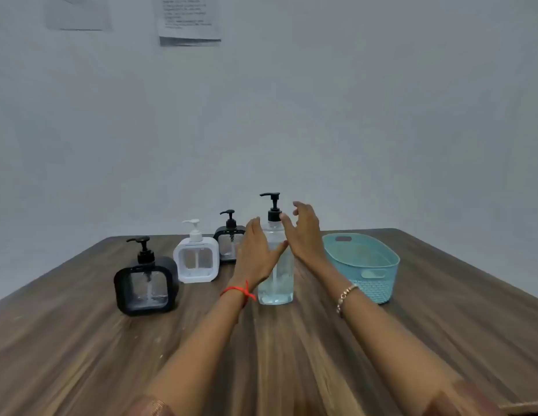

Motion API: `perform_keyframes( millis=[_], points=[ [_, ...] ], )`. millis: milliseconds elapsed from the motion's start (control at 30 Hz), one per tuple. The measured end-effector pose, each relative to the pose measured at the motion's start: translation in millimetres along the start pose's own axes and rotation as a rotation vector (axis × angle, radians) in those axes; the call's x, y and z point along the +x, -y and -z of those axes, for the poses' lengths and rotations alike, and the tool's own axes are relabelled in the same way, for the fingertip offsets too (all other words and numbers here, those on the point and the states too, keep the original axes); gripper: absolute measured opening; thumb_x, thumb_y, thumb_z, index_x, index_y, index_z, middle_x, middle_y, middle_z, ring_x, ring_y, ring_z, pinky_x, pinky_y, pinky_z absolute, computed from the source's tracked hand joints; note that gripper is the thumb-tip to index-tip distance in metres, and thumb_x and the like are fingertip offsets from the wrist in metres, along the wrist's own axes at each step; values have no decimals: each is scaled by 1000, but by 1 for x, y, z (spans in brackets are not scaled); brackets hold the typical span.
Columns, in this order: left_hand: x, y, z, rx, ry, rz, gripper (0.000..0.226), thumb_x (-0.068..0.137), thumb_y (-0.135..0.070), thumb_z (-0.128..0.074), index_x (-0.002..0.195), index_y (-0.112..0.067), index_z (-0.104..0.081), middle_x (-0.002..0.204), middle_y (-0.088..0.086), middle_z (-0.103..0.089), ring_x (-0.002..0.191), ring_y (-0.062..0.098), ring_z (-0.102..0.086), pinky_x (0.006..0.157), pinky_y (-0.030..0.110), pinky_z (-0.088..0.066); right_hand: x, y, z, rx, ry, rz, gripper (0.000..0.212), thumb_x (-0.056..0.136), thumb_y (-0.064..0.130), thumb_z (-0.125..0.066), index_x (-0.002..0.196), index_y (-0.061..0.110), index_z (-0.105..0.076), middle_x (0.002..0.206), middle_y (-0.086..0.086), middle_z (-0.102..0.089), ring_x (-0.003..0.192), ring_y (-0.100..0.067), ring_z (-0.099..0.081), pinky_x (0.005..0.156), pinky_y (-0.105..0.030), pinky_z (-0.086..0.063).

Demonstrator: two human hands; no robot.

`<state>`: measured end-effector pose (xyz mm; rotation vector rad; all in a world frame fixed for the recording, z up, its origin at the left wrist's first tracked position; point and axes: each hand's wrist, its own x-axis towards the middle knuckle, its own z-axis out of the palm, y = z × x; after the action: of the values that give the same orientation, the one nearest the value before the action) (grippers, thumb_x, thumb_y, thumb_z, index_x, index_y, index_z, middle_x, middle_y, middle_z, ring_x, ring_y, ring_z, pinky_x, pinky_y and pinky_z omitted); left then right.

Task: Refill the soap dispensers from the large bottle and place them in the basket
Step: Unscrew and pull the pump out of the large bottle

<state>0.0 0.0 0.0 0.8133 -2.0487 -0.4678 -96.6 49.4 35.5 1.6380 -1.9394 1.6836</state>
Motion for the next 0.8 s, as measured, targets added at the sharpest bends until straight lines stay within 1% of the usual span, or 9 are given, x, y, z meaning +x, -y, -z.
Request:
perform_keyframes(
  millis=[100,167,200,267,367,467,567,667,800],
  points=[
    [19,5,-5,-65,-10,46,90,80,-47,-65,146,-7,-19,151,10,-25,138,23,-30,107,32,-31,26,3,-7,-24,62,-44,51,87,34,-62,123,0,-48,119,-10,-48,112,-21,-45,88,-31,-38],
    [25,8,-10,-165,-36,87,82,73,-44,-73,138,-12,-34,138,6,-40,125,19,-44,95,26,-38,38,0,-14,-52,107,-62,41,80,34,-70,99,0,-56,97,-7,-48,90,-19,-46,75,-29,-40],
    [26,10,-14,-218,-48,101,77,69,-42,-77,132,-15,-40,132,5,-46,119,17,-49,92,25,-41,42,-4,-19,-62,114,-74,35,77,34,-73,79,4,-55,81,-5,-44,75,-17,-43,64,-26,-37],
    [29,16,-21,-281,-88,102,70,64,-37,-81,122,-19,-46,122,3,-52,112,14,-52,88,21,-43,51,-13,-25,-44,127,-62,48,73,33,-76,55,13,-36,59,-2,-33,59,-15,-33,50,-25,-25],
    [31,19,-27,-342,-131,153,78,63,-33,-83,126,-13,-41,121,1,-51,104,9,-51,71,7,-39,60,-18,-27,-14,174,-63,53,75,26,-76,51,13,-30,53,-1,-31,49,-10,-30,45,-22,-22],
    [30,19,-32,-333,-163,180,78,64,-32,-83,125,-10,-39,114,-3,-48,99,7,-48,63,5,-38,64,-23,-20,56,234,-31,51,75,20,-76,47,12,-34,46,2,-32,41,-6,-29,40,-15,-23],
    [30,20,-28,-347,-165,139,60,63,-31,-84,108,-20,-46,104,-6,-53,92,5,-53,63,6,-39,65,-31,-12,232,342,-28,23,77,17,-74,60,12,-60,59,0,-56,54,-4,-50,56,-12,-37],
    [33,22,-20,-369,-77,123,55,62,-31,-85,101,-23,-48,94,-17,-53,85,-7,-53,63,4,-42,69,-41,-6,387,486,-41,2,82,11,-68,79,11,-68,77,-3,-64,71,-8,-59,71,-18,-46],
    [32,20,-12,-406,8,80,41,65,-23,-84,85,-37,-51,91,-17,-58,80,-12,-58,64,4,-44,77,-49,-1,600,645,-110,20,85,1,-59,103,9,-65,104,-12,-66,97,-16,-64,96,-28,-47]
  ],
)
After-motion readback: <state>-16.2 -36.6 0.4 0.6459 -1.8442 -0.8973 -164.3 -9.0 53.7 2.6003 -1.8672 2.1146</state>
